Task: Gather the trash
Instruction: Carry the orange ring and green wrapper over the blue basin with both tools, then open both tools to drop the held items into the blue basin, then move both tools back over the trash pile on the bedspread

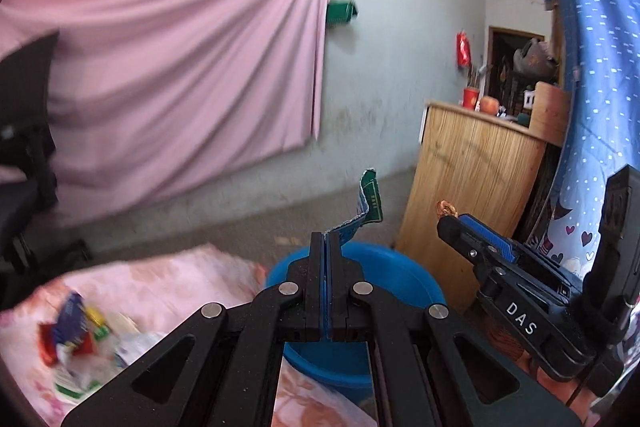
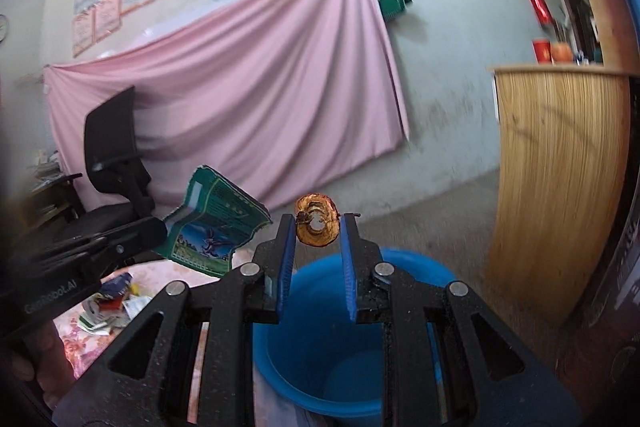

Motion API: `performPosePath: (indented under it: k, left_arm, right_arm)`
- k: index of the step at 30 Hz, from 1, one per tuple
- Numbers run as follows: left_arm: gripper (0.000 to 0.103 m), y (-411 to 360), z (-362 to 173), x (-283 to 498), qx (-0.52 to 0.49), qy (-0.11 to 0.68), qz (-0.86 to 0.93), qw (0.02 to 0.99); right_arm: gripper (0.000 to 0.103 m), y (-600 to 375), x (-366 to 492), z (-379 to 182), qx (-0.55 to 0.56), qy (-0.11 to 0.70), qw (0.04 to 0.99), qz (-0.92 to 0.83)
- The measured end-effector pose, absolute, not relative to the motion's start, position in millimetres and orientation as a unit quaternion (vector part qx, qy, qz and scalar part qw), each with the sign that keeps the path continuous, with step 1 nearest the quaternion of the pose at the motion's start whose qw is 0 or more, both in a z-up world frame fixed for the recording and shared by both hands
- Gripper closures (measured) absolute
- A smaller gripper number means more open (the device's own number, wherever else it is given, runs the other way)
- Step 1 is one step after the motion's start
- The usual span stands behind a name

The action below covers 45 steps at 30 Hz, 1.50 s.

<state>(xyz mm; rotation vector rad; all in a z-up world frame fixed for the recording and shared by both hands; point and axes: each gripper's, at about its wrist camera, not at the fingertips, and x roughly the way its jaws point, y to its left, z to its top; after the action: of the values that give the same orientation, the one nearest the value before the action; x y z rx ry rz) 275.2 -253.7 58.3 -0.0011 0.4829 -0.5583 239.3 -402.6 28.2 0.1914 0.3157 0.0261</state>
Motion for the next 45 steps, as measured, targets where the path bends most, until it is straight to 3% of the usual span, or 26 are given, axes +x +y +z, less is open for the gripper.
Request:
performPosePath:
  k: [15,20,24,26,29,31,33,35,37,45]
  left_arm:
    - [0.102,-284,30,321,-0.031,0.351,-0.288,0.890]
    - [0.076,-275,30,322,-0.044,0.352,-0.284,0.890]
    - [0.076,-259,36,317,-0.045,0.334,-0.273,0.901]
    - [0.068,-250,40,311,-0.046,0.320,-0.266,0.908]
    - [0.057,-229,46,300,-0.054,0.293,-0.249,0.922]
    - [0.052,-213,50,292,-0.057,0.275,-0.235,0.930]
    - [0.042,-194,52,283,-0.062,0.257,-0.219,0.939]
    - [0.016,-177,53,273,-0.065,0.241,-0.204,0.947]
    - [0.003,-159,54,261,-0.073,0.219,-0.175,0.957]
    - [0.002,-91,59,218,-0.075,0.160,-0.090,0.980]
  right_arm:
    - [0.056,-441,268,-3,0.160,0.233,0.959,0.002]
    - [0.051,-440,268,-2,0.157,0.234,0.959,0.004]
    - [0.041,-433,265,4,0.145,0.223,0.964,0.011]
    - [0.037,-427,263,8,0.138,0.213,0.967,0.016]
    - [0.025,-415,257,18,0.123,0.190,0.974,0.026]
    - [0.010,-407,253,23,0.116,0.180,0.976,0.031]
    - [0.000,-396,249,31,0.109,0.160,0.980,0.039]
    - [0.000,-386,243,37,0.103,0.139,0.984,0.049]
    - [0.000,-375,238,42,0.099,0.121,0.986,0.061]
    - [0.000,-323,221,56,0.081,0.047,0.987,0.127]
